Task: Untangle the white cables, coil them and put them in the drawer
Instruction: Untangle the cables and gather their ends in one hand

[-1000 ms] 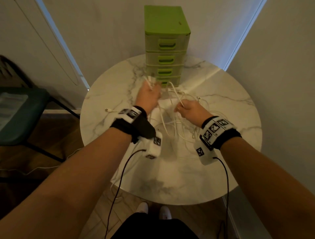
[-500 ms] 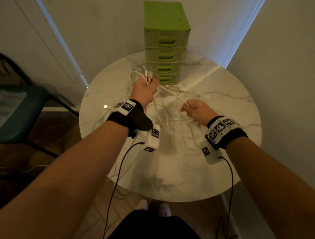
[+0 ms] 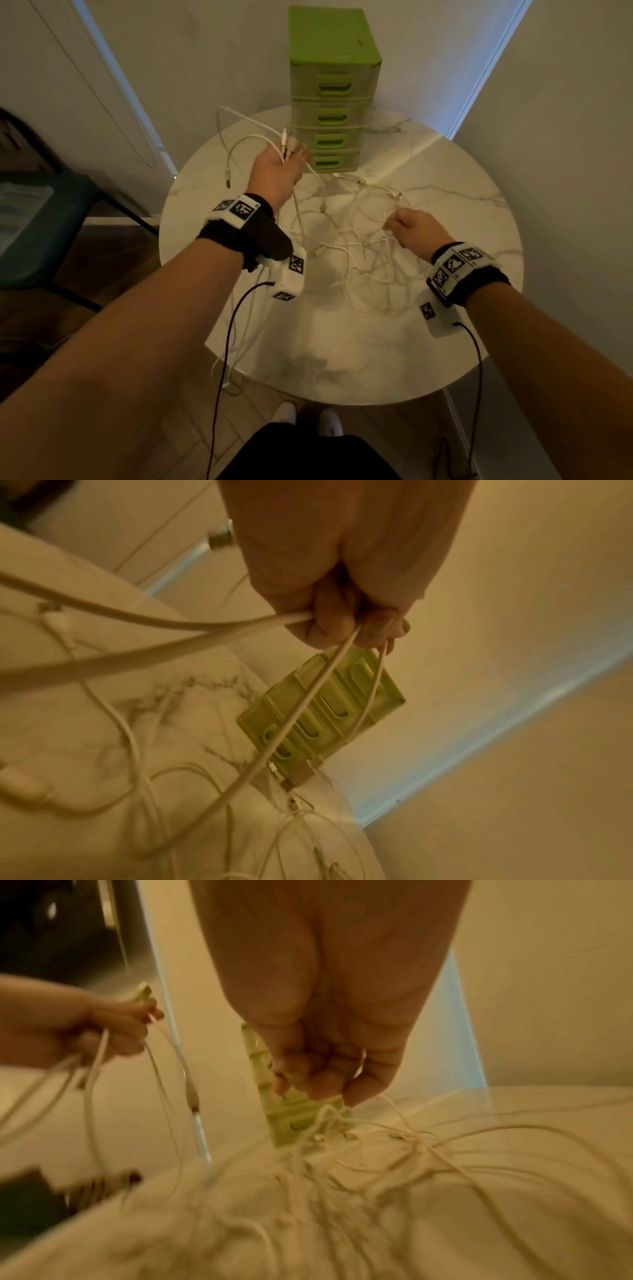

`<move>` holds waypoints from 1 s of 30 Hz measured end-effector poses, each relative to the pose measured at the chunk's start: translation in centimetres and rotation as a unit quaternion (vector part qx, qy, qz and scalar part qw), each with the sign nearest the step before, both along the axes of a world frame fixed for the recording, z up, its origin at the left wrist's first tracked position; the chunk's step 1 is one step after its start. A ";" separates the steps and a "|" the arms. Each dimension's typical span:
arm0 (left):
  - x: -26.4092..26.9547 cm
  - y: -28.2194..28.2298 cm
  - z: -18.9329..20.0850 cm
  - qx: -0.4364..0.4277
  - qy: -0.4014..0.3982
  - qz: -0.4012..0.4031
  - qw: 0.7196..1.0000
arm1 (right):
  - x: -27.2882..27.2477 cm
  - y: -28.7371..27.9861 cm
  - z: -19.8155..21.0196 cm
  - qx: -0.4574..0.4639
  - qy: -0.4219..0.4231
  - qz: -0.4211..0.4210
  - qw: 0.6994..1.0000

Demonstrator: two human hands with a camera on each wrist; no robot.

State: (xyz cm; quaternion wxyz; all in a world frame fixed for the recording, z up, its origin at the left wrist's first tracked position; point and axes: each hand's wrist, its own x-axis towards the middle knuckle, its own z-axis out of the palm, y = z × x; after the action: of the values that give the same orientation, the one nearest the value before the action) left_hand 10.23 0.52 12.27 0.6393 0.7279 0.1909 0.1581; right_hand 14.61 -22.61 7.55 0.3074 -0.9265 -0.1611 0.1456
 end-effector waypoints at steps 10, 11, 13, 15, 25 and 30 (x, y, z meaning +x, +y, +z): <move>-2.6 -4.8 1.0 0.099 0.053 -0.255 0.960 | -0.3 7.7 8.2 0.285 0.107 -0.020 0.952; -2.8 -4.9 1.1 0.106 0.061 -0.264 0.957 | -0.2 7.9 8.3 0.290 0.090 -0.009 0.953; -3.1 -4.1 0.8 0.096 0.066 -0.236 0.965 | 0.0 7.5 8.0 0.299 0.053 -0.040 0.952; -3.3 -2.8 0.7 0.060 0.050 -0.163 0.983 | 0.2 6.2 7.6 0.288 0.020 -0.077 0.954; -4.6 -1.7 2.8 -0.175 -0.007 -0.092 0.980 | -5.3 2.2 6.3 -0.034 0.286 0.182 0.940; -7.0 -1.8 5.2 -0.138 -0.021 -0.129 0.982 | -4.1 2.0 7.8 0.258 0.186 -0.059 0.946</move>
State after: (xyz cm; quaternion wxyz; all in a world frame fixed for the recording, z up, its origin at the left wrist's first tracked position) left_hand 3.19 -1.31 17.45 0.7527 0.6475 0.1022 0.0617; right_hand 10.52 -20.57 15.34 0.5685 -0.7795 -0.0785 0.2510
